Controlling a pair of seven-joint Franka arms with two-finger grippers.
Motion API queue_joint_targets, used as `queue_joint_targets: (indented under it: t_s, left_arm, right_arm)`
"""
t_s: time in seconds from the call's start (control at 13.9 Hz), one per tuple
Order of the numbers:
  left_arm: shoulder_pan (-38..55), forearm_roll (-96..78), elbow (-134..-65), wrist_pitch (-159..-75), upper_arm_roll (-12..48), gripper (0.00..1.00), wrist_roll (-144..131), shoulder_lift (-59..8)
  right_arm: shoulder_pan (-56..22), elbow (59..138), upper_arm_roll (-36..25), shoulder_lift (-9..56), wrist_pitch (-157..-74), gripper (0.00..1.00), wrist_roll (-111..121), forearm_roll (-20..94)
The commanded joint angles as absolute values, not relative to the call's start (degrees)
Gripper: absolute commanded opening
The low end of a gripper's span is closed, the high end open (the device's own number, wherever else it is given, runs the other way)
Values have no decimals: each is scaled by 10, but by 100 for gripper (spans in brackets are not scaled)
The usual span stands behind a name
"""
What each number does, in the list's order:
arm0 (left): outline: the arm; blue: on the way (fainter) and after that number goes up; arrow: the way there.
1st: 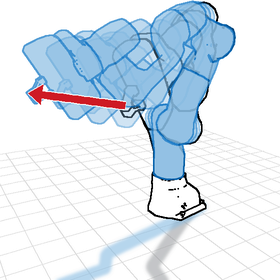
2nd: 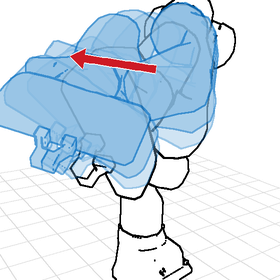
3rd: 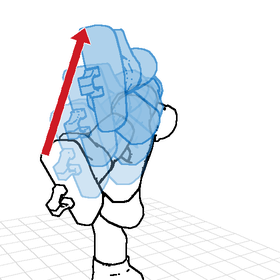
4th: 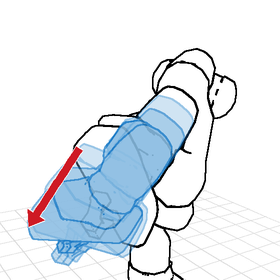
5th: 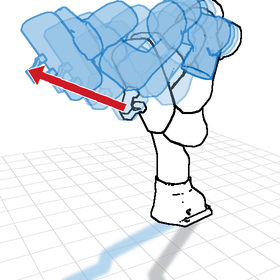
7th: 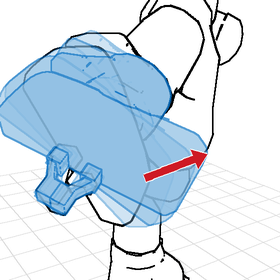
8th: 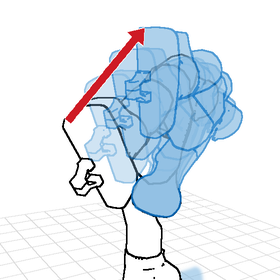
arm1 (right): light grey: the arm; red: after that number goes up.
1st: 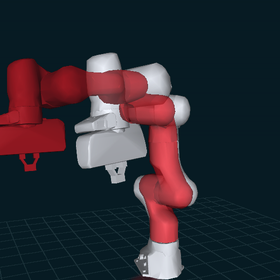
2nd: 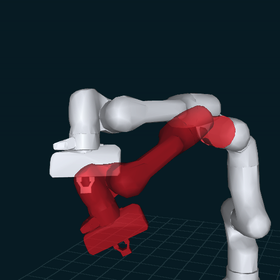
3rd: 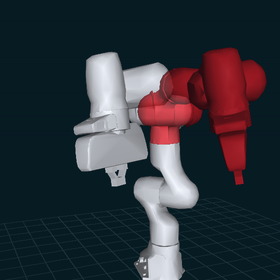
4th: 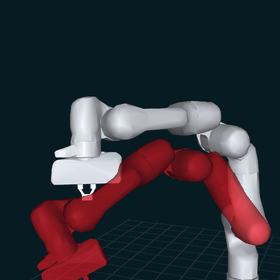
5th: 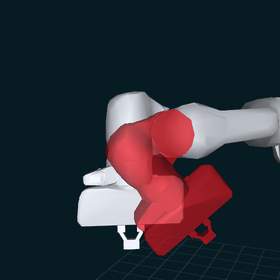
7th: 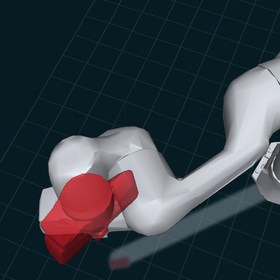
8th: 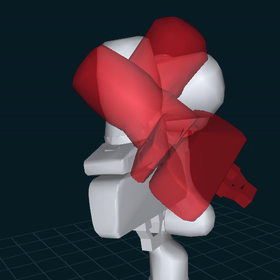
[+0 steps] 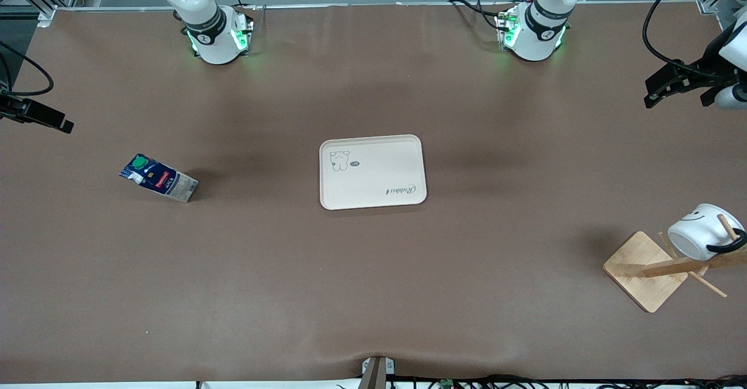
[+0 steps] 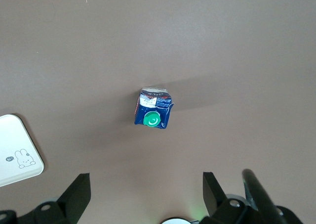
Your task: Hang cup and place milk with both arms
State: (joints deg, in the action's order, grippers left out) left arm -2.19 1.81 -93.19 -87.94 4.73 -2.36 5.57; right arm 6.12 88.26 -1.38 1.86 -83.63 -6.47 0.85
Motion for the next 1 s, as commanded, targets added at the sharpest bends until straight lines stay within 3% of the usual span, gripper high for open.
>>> queue_joint_targets:
  t_s: [0.0,0.43,0.93]
  left_arm:
    - [-22,4,-920,-868,50,100,-19,50]
    - [-23,4,-919,-860,52,100,-18,51]
    - [-24,7,-914,-851,51,100,-18,51]
  right_arm:
    - [54,899,-14,3,-839,100,-63,1]
    - [54,898,-17,5,-848,100,36,-3]
    - [53,892,-17,7,-856,100,-26,-2]
